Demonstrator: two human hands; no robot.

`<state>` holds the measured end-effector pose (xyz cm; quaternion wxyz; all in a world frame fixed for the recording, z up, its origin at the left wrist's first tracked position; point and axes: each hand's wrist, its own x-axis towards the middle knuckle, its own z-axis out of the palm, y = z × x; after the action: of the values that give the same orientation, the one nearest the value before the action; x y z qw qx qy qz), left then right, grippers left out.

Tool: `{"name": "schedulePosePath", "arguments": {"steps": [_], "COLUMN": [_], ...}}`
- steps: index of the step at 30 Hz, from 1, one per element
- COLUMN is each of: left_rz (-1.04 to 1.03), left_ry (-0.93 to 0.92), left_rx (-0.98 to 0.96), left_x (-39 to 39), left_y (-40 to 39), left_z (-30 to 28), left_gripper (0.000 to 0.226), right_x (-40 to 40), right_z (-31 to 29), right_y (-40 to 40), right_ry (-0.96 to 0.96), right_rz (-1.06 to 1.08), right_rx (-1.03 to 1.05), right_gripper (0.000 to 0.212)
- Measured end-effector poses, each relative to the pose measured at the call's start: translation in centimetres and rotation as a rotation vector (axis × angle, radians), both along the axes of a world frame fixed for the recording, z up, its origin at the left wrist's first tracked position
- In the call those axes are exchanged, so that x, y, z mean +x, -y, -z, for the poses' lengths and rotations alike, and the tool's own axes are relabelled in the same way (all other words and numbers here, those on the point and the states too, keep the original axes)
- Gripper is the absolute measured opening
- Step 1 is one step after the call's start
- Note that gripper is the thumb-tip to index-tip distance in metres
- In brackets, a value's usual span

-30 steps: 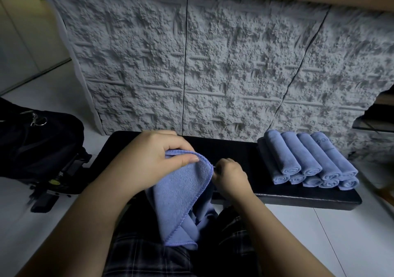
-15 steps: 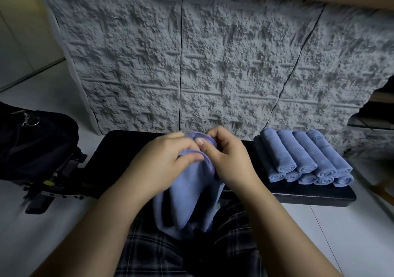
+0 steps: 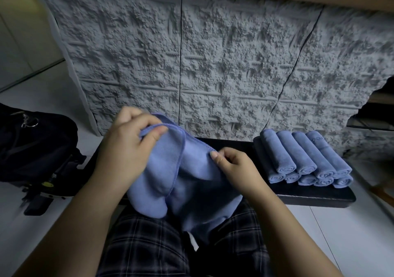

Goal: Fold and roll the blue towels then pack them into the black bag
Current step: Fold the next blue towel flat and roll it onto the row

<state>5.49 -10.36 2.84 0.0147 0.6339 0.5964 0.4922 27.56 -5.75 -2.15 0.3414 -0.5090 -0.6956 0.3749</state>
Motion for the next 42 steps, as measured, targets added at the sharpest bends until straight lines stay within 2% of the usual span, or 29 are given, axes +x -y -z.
{"name": "schedulePosePath", "arguments": {"steps": [5,7,10,16,22,24,27,28,31,34,36,39,42], "left_rz": [0.451,0.552,0.509,0.216,0.010,0.052,0.175,0.246,0.490,0.613,0.611,0.494,0.442], "left_ry": [-0.104,-0.112,-0.128,0.016,0.119,0.120,0.038,0.013,0.020,0.049,0.096,0.110,0.176], "left_rx": [-0.202,-0.308,-0.330,-0.068,-0.016,-0.032,-0.045,-0.054,-0.145,-0.236,-0.243,-0.181,-0.176], "left_x": [2.4,3.6,4.2,2.2,0.2,0.1,0.5,0.8,2.5,4.3,4.8,4.8,4.9], "left_y": [-0.2,-0.3,-0.4,-0.4,-0.4,-0.4,-0.1,0.1,0.7,0.9,0.9,0.9,1.0], "left_z": [1.2,1.9,2.3,1.0,0.5,0.7,0.8,0.7,0.2,0.6,1.1,1.4,1.2], "left_gripper": [0.026,0.031,0.030,0.020,0.016,0.012,0.015,0.019,0.023,0.017,0.016,0.019,0.007], "right_x": [-2.2,-2.8,-2.6,-1.0,0.2,0.5,0.2,0.1,-0.5,-1.2,-1.2,-0.8,-0.7], "right_z": [-1.9,-3.0,-3.7,-2.9,-1.9,-1.6,-1.8,-2.0,-3.1,-4.6,-5.3,-5.5,-5.0], "right_y": [0.8,1.4,1.6,1.7,1.1,1.1,1.3,1.5,2.0,2.9,3.3,3.4,3.5], "right_ry": [-0.193,-0.245,-0.237,-0.129,-0.034,-0.077,-0.369,-0.411,-0.404,-0.476,-0.521,-0.590,-0.587], "right_rz": [-0.111,-0.168,-0.156,-0.117,0.054,0.112,0.122,0.105,-0.048,-0.225,-0.235,-0.198,-0.102], "right_rx": [-0.053,-0.074,-0.057,-0.009,-0.107,-0.172,-0.346,-0.352,-0.261,-0.261,-0.277,-0.338,-0.364], "right_gripper": [0.025,0.019,0.017,0.021,0.037,0.043,0.026,0.022,0.021,0.018,0.018,0.015,0.022]}}
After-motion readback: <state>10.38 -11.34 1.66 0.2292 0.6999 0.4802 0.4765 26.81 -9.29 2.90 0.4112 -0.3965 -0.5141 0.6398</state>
